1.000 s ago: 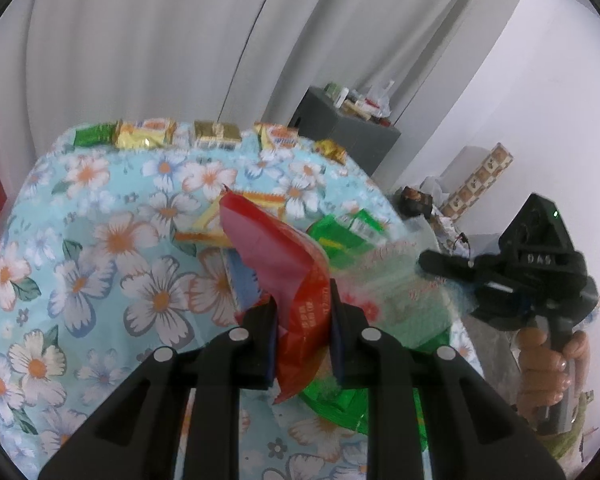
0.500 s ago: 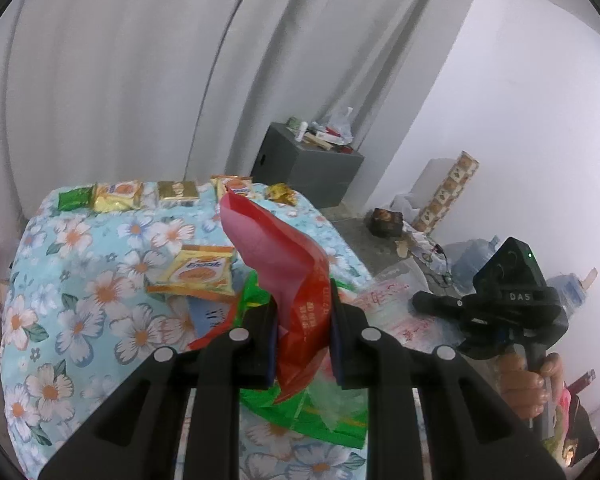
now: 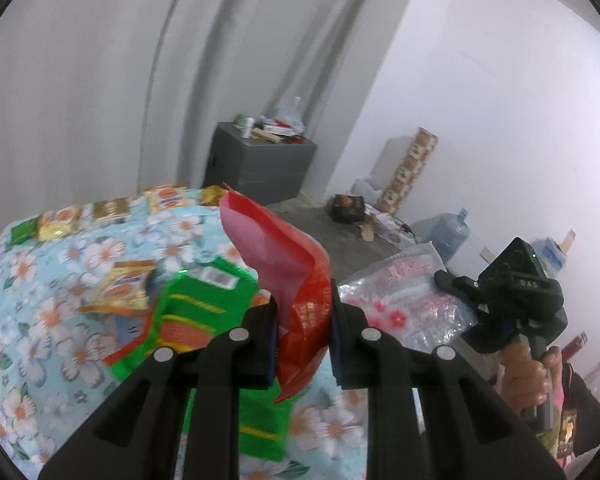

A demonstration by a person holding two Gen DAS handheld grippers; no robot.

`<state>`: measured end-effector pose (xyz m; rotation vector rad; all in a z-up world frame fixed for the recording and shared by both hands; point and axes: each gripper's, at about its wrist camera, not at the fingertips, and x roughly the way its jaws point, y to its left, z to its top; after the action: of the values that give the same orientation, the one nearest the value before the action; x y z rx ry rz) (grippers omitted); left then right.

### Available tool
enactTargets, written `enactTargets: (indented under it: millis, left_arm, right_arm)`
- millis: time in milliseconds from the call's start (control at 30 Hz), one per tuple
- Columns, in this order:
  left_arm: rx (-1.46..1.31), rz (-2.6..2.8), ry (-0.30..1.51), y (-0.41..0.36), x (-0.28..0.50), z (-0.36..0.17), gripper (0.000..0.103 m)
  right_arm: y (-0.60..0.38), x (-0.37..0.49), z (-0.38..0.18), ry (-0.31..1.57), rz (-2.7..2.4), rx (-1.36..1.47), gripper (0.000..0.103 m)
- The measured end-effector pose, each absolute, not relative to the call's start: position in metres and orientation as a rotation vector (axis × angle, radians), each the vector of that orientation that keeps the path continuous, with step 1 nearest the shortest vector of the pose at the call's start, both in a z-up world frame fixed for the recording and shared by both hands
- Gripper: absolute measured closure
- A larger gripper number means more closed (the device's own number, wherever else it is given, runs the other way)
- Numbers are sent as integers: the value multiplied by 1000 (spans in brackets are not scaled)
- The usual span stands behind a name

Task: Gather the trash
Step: 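Carry red wrapper and plastic bag over the wastebasket and open both tools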

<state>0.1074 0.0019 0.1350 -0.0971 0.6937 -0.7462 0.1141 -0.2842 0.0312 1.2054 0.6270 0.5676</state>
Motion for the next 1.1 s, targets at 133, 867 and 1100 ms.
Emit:
enactTargets:
  millis: [133,867,1100]
  left_arm:
    - [-66,-800,697,-31,101,138,84]
    - [129,-1181,993,-281,98,80,84]
    - [323,-1272,1130,-393,75,15,83]
  right_arm:
    - [-310,93,30,566,533,1232,100]
    - [-463,-33,-10,366,-18,1251,100]
    - [-514,-79,-46,423,-418,1194,100]
